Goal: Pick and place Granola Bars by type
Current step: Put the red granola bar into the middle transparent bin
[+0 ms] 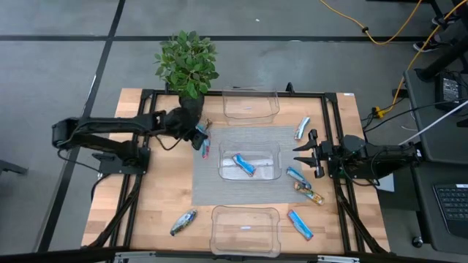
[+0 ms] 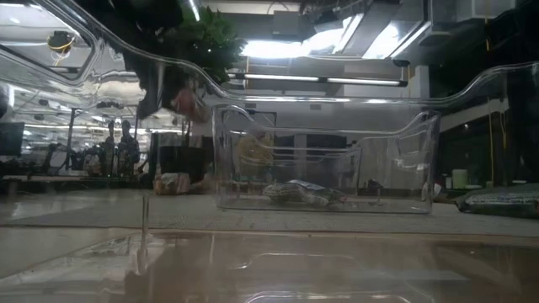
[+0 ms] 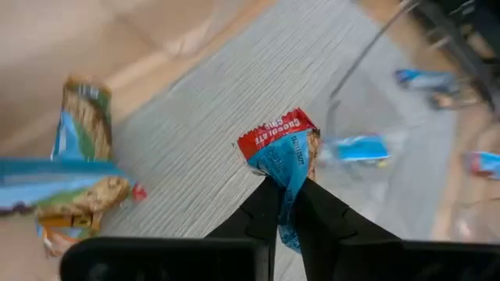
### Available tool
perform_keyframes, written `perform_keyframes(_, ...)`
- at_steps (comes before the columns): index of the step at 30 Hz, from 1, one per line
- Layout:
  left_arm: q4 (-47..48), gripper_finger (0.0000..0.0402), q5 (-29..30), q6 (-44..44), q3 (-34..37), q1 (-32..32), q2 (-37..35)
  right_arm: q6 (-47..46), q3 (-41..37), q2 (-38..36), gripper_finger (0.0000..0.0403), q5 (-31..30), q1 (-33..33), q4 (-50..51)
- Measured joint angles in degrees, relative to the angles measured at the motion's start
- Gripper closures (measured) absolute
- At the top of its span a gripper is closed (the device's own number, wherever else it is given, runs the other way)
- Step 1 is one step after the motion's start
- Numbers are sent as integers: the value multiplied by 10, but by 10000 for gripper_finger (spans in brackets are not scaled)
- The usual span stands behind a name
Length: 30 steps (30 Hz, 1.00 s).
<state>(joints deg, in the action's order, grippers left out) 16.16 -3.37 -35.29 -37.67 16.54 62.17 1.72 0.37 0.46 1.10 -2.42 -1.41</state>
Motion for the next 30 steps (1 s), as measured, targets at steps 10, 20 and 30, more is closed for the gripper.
perform_keyframes(10,0,375,22,31,0,-20,-114,0,0,0,254,0,0,0)
perform_keyframes(20,-26,375,-3,98,-29,-75,-186,0,0,0,254,0,0,0)
perform_keyframes(30,-25,375,-2,173,-85,-98,-193,3,0,0,254,0,0,0)
